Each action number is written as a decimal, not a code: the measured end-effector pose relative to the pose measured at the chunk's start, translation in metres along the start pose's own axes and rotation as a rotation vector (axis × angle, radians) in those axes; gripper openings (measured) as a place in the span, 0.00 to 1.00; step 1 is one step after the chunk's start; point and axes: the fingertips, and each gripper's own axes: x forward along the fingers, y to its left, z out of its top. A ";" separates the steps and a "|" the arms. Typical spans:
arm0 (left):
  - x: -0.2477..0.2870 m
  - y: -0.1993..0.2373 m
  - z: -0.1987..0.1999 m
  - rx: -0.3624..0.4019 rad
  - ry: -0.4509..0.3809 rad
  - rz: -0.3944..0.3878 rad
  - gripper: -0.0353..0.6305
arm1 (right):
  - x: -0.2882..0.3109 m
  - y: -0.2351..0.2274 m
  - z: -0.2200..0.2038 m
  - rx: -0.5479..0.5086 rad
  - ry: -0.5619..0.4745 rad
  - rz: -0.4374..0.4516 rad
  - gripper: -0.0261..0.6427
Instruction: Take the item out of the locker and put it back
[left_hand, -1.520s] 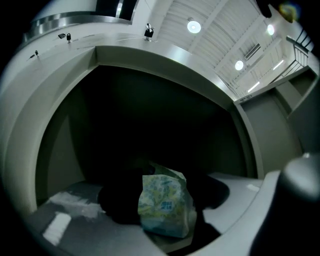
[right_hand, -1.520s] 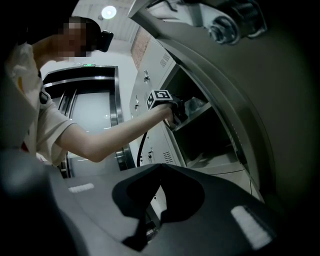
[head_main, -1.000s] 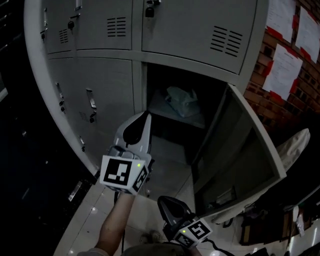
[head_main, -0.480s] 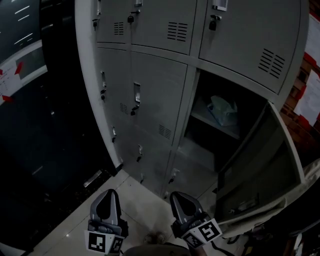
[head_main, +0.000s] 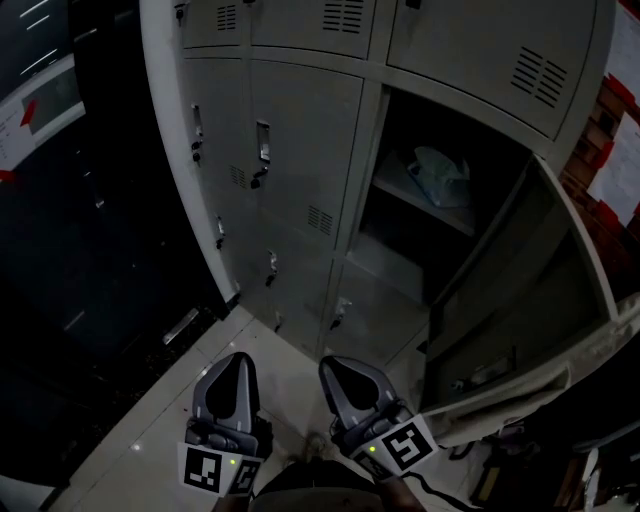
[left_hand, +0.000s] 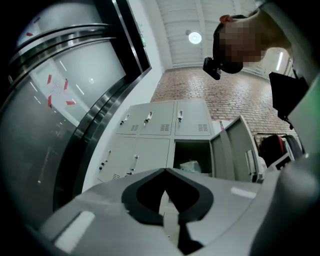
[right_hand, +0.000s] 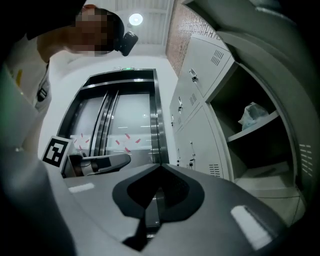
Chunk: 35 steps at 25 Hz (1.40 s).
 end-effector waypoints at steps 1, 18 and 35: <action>-0.011 -0.003 -0.005 -0.005 0.013 0.001 0.06 | -0.009 0.006 -0.008 0.008 0.017 -0.001 0.04; -0.267 -0.068 0.009 -0.085 0.076 0.035 0.06 | -0.176 0.250 -0.020 -0.026 0.040 -0.012 0.04; -0.343 -0.133 0.062 -0.114 0.014 -0.005 0.06 | -0.243 0.311 0.016 -0.061 0.036 -0.078 0.04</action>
